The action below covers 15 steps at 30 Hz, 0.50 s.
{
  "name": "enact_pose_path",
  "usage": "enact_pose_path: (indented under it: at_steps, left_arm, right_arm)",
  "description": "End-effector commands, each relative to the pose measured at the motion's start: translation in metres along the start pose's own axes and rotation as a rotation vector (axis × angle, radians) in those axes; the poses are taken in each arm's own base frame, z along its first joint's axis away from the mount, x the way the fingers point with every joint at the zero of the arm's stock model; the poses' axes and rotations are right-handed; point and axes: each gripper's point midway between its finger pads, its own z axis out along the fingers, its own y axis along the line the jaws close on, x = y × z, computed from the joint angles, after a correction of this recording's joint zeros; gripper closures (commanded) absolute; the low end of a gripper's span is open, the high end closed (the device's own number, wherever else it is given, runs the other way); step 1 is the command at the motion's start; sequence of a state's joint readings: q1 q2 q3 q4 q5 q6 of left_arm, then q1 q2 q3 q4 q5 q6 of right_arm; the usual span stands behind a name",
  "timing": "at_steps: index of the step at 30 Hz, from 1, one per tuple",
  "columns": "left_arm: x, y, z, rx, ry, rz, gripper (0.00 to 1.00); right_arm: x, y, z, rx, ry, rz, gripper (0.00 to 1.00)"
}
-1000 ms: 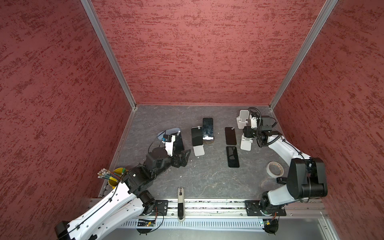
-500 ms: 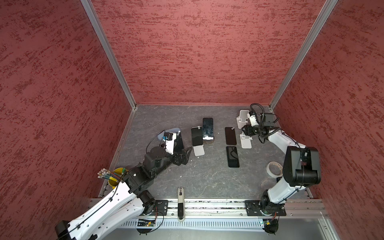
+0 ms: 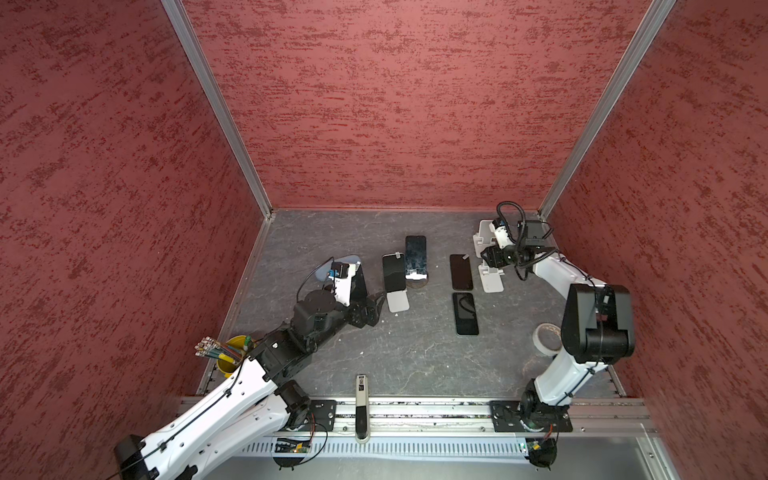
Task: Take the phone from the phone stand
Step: 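Lift the white stand with the right gripper and carry it toward the back corner, then set the white stand down beside the other stand and open the right gripper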
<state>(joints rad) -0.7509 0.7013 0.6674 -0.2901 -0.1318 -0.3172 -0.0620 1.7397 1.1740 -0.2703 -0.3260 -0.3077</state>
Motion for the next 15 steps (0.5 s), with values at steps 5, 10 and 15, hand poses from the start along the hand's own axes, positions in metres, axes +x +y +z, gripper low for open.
enact_pose_path:
  at_steps: [5,10,15]
  left_arm:
    - [0.000,0.000,-0.002,0.009,-0.002,-0.017,0.00]
    - [0.001,0.002,-0.005,0.003,-0.006,-0.019,0.01]
    - [0.001,0.006,-0.005,-0.025,-0.006,-0.016,0.01]
  right_arm:
    - [0.004,-0.004,0.006,0.019,-0.021,0.044,0.30]
    - [0.006,-0.014,0.008,0.069,-0.009,0.081,0.24]
    - [-0.001,-0.016,-0.002,0.098,-0.062,0.112,0.08]
